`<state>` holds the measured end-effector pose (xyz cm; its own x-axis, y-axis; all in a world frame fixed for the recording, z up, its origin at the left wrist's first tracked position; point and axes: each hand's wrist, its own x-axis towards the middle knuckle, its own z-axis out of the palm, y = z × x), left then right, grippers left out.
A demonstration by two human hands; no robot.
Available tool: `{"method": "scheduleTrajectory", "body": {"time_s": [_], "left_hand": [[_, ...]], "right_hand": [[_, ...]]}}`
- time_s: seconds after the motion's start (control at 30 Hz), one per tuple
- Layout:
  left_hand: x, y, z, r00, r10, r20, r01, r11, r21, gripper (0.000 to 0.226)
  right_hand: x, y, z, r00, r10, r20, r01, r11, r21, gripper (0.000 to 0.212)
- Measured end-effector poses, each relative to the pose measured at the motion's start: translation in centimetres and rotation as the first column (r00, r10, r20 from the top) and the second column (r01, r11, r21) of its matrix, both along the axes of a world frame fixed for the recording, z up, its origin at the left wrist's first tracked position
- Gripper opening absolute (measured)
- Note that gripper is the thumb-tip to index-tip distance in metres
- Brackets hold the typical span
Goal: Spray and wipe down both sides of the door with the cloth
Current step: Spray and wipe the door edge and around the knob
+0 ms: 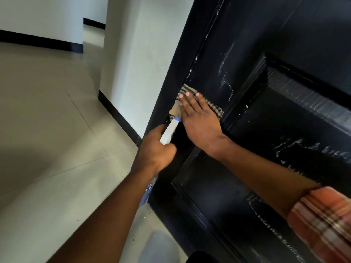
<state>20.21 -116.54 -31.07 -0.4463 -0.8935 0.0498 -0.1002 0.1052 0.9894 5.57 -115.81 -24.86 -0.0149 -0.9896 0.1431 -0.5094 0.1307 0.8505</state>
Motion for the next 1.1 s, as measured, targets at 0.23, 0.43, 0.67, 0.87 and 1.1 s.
{"method": "scheduleTrajectory", "body": {"time_s": [0.23, 0.43, 0.67, 0.87, 1.1], "left_hand": [[0.2, -0.4, 1.7, 0.999, 0.026, 0.041, -0.022, 0.994, -0.103, 0.035], [1.2, 1.1, 4.2, 0.997, 0.072, 0.012, -0.07, 0.989, -0.131, 0.027], [0.7, 1.2, 5.0, 0.997, 0.023, -0.072, -0.024, 1.0, -0.014, 0.028], [0.2, 1.5, 5.5, 0.99, 0.027, -0.141, -0.02, 0.999, 0.05, 0.027], [-0.1, 2.8, 6.2, 0.98, -0.009, -0.199, 0.028, 0.995, 0.093, 0.026]], "right_hand": [[-1.5, 1.1, -7.3, 0.999, 0.05, -0.012, -0.045, 0.961, 0.274, 0.049], [-1.9, 1.8, 2.4, 0.962, 0.267, 0.054, -0.27, 0.961, 0.066, 0.057], [-1.2, 0.8, 17.8, 0.995, 0.092, -0.039, -0.098, 0.971, -0.219, 0.066], [-0.5, 2.4, 9.4, 0.99, 0.138, 0.004, -0.138, 0.981, 0.137, 0.066], [-1.0, 1.7, 15.2, 0.98, 0.191, -0.049, -0.193, 0.981, -0.03, 0.066]]}}
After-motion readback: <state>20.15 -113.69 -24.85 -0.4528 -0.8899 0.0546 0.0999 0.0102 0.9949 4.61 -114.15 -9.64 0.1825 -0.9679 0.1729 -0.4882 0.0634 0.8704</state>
